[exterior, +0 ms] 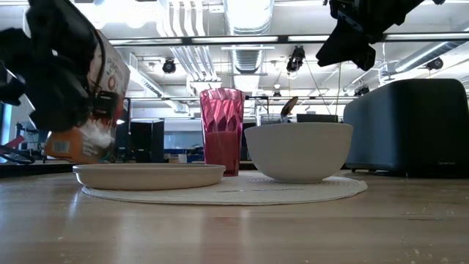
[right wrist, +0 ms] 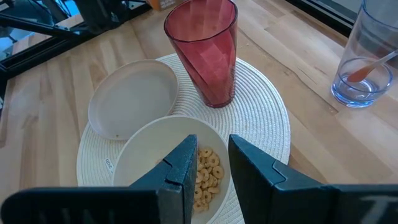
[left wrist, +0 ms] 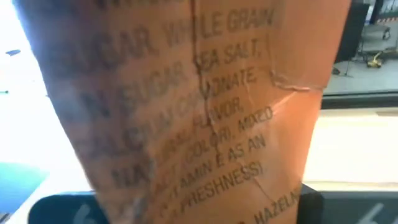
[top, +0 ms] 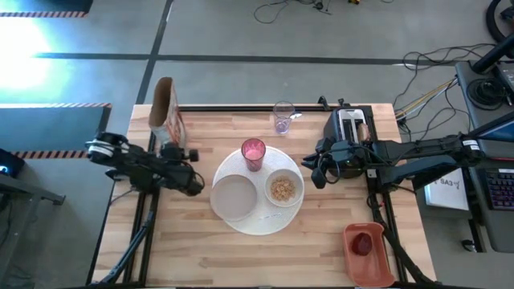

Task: Arrange a breakfast setting
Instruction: Pour the cereal from the cereal box into the white bowl

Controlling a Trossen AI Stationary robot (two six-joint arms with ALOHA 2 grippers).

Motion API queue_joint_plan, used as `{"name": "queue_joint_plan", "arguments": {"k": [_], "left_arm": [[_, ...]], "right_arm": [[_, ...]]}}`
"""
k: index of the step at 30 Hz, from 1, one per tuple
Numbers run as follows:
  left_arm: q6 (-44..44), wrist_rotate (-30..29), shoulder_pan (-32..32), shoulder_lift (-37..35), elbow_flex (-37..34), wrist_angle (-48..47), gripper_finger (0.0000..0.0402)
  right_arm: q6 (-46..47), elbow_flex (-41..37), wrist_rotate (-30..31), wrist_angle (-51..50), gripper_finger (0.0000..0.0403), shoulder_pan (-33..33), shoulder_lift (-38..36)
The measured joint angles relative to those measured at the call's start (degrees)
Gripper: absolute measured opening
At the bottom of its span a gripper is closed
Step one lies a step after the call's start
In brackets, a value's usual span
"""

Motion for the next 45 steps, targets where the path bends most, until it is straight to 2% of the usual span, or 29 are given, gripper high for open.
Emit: {"name": "queue_joint_plan", "arguments": {"k": [7,13,22,27,31,36,45], "left_arm": [[-0.6,-4.1,5.2,5.4,-1.8,8.5,0.0036],[0.6,-5.5,7.8,7.3,-2.7,9.3,0.0041],[1.4,-5.9,10.5,5.4,-5.3,9.2,0.009],[2.9,-4.9,10.6,3.6,-5.6,9.0,0.0122],[4.3,-2.0,9.7,1.5,-4.5,8.3,0.0144],[11.1,2.4,7.9,-1.3,-3.1,9.1,0.0166],[19.9,6.7,7.8,-7.8,-2.3,10.7,0.0175]], "right_arm": [[0.0,0.0,0.0,0.0,0.0082,0.0,0.0],[0.0,0.0,0.0,0.0,0.0082,0.0,0.0],[0.0,0.0,0.0,0.0,0.0082,0.0,0.0],[0.0,0.0,0.0,0.0,0.0082,0.0,0.0],[0.0,0.0,0.0,0.0,0.0082,0.0,0.0],[0.0,0.0,0.0,0.0,0.0082,0.0,0.0],[0.0,0.0,0.0,0.0,0.0082,0.0,0.0]]}}
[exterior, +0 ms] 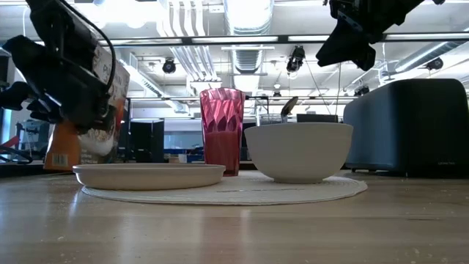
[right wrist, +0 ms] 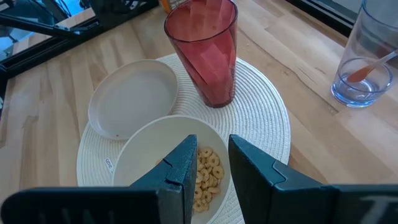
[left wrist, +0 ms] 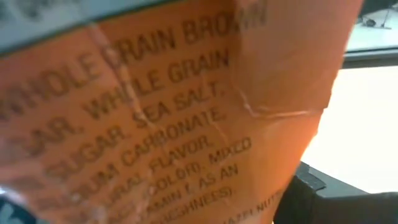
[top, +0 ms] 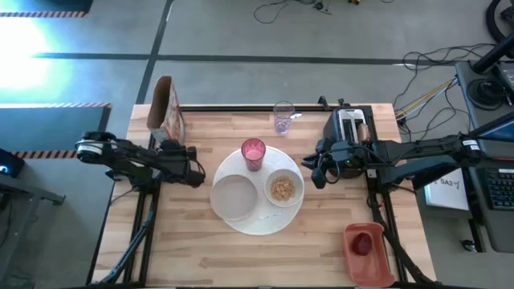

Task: Arrange a breakfast setting
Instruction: Pour the cereal from the cereal box into the white bowl

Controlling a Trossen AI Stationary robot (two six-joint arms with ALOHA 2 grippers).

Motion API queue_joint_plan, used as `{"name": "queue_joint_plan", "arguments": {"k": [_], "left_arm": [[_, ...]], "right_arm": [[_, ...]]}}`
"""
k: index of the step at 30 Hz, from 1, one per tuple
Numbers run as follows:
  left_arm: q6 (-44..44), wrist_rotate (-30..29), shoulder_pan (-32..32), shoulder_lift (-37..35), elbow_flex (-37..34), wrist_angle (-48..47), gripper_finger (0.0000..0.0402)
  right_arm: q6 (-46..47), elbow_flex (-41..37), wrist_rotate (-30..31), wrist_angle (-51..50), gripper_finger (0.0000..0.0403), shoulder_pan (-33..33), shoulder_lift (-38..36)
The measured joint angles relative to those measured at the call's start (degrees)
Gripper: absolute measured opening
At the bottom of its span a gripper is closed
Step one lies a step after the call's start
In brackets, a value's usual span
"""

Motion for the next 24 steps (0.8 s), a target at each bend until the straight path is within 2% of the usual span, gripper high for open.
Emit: {"name": "queue_joint_plan", "arguments": {"k": [9,18,24], "left_arm": [[15.2,7.5,0.0,-8.2,0.1,4.7,0.0172],[25.3,14.9,0.1,-14.7,0.6,6.0,0.0169],[31.4,21.9,0.1,-17.1,1.8,6.2,0.0168]], "right_arm": [[0.0,0.0,0.0,0.0,0.0082,0.0,0.0],[0.0,0.0,0.0,0.0,0.0082,0.0,0.0],[0.0,0.0,0.0,0.0,0.0082,0.0,0.0]]}}
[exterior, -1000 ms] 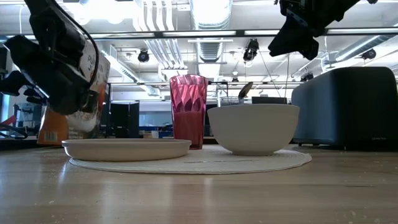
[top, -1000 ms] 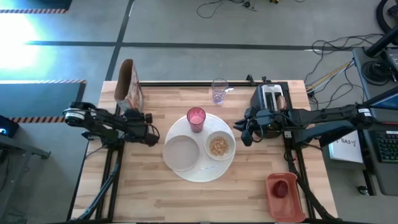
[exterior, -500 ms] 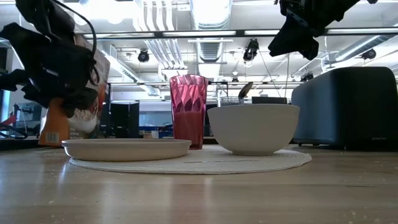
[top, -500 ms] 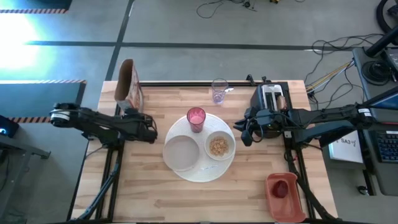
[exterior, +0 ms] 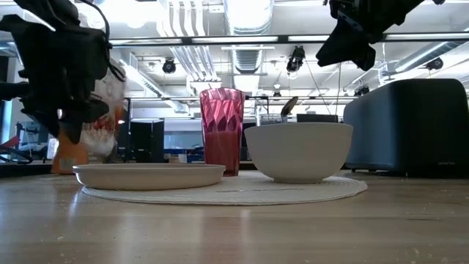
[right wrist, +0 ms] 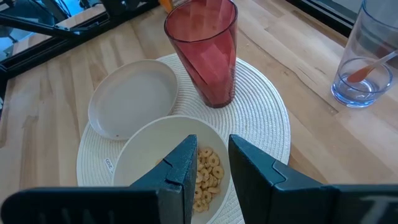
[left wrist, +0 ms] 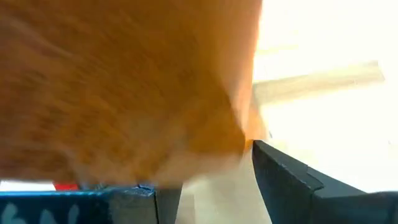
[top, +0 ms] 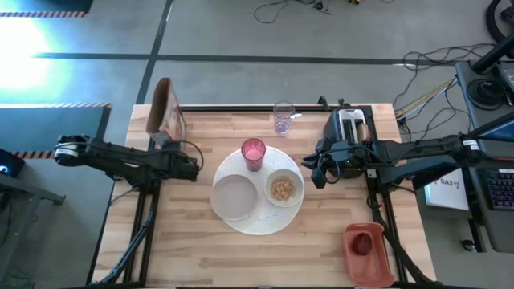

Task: Arrange a breakfast setting
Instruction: Pour the cereal from the cereal box into the white bowl, then put the brown bread on the gray plate

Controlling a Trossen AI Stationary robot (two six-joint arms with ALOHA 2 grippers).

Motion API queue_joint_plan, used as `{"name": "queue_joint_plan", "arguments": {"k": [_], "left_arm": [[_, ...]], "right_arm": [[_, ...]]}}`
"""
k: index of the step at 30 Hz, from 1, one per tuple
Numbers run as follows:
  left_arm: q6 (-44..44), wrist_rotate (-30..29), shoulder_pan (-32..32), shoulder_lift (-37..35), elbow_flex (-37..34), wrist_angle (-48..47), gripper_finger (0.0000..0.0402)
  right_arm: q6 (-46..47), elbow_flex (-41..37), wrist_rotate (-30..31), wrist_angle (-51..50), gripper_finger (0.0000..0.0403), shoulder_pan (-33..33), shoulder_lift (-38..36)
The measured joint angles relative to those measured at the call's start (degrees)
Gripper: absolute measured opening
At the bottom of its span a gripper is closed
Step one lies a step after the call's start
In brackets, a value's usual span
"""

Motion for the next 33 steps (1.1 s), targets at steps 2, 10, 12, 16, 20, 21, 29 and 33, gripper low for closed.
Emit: {"name": "queue_joint_plan", "arguments": {"k": [2,10,12,16,20,21,29,33], "left_arm": [[1.0,2.6,0.0,0.0,0.9,-0.8,0.0168],[4.5,8.7,0.0,-0.2,3.9,-3.0,0.0168],[5.2,10.3,0.0,-0.1,4.9,-3.8,0.0168],[8.3,14.5,0.0,-0.1,6.3,-4.5,0.0168],[11.4,19.5,-0.8,-0.1,7.9,-4.6,0.0168],[11.7,20.2,-1.4,-0.1,8.3,-4.6,0.0168],[11.9,19.0,-12.4,-0.1,10.1,1.8,0.0168],[13.4,16.4,-18.8,0.0,10.4,12.6,0.0168]], "right_arm": [[0.0,0.0,0.0,0.0,0.0082,0.0,0.0],[0.0,0.0,0.0,0.0,0.0082,0.0,0.0],[0.0,0.0,0.0,0.0,0.0082,0.0,0.0],[0.0,0.0,0.0,0.0,0.0082,0.0,0.0],[0.0,0.0,0.0,0.0,0.0082,0.0,0.0],[0.0,0.0,0.0,0.0,0.0082,0.0,0.0],[0.0,0.0,0.0,0.0,0.0082,0.0,0.0],[0.0,0.0,0.0,0.0,0.0082,0.0,0.0]]}}
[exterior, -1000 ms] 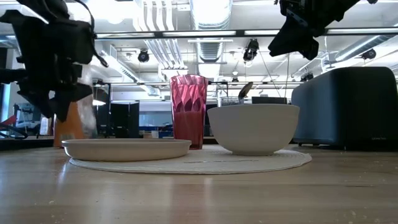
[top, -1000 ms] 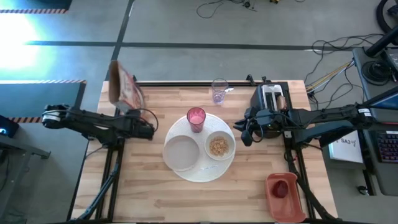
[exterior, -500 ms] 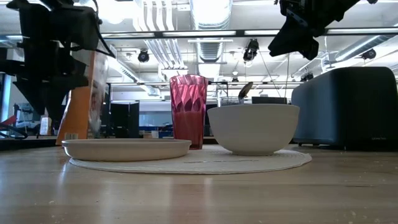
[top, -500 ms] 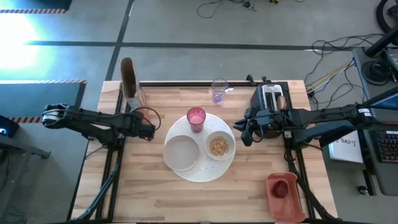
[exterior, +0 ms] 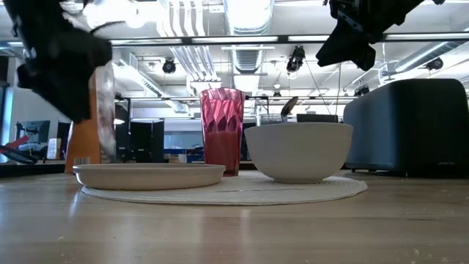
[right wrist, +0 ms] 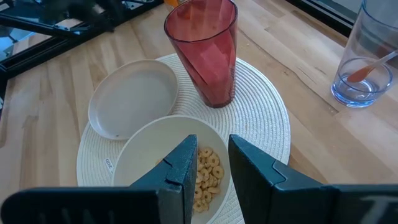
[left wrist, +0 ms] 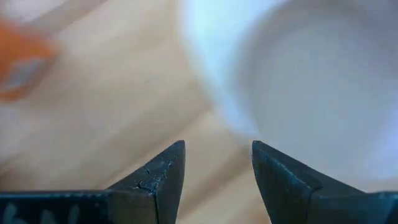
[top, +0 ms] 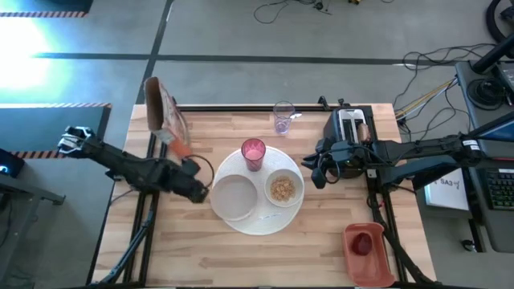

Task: Arrange a breakfast setting
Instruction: Put the brown bread on the gray plate

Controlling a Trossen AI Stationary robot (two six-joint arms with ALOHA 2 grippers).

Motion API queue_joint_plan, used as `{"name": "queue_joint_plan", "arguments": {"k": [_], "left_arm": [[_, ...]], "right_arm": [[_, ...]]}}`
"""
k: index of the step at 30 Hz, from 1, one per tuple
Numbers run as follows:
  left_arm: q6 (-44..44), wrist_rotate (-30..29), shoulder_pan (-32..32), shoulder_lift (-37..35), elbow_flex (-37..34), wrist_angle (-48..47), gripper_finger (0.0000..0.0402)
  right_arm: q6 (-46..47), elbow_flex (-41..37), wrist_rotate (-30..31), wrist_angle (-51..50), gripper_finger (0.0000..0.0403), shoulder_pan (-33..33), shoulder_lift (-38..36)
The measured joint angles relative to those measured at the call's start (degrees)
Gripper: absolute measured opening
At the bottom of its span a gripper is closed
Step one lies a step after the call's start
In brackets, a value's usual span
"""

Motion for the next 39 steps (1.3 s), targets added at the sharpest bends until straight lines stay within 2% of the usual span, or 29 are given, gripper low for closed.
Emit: {"name": "queue_joint_plan", "arguments": {"k": [7,11,16,19,25,33,36,39], "left_arm": [[14.6,-2.5,-6.8,0.0,0.0,26.2,0.0168],[21.2,-4.6,-8.0,0.0,0.2,33.0,0.0168],[25.3,-11.4,-7.9,0.0,1.4,33.9,0.0168],[26.1,-15.4,-7.4,-0.4,2.1,31.5,0.0162],[30.6,-15.9,-6.8,-1.9,2.5,30.7,0.0148],[28.6,-14.5,-6.9,-2.5,1.4,30.6,0.0134],[29.0,-15.7,-6.9,-2.5,1.4,30.9,0.0131],[29.0,-17.7,-6.9,-2.5,1.2,31.3,0.0127]], "right_arm": [[0.0,0.0,0.0,0.0,0.0082,0.0,0.0],[0.0,0.0,0.0,0.0,0.0082,0.0,0.0],[0.0,0.0,0.0,0.0,0.0082,0.0,0.0],[0.0,0.0,0.0,0.0,0.0082,0.0,0.0],[0.0,0.0,0.0,0.0,0.0082,0.0,0.0],[-1.6,0.0,0.0,1.4,0.0082,0.0,0.0],[-6.6,0.0,0.5,1.9,0.0082,0.0,0.0],[-4.0,0.0,-0.5,1.9,0.0082,0.0,0.0]]}}
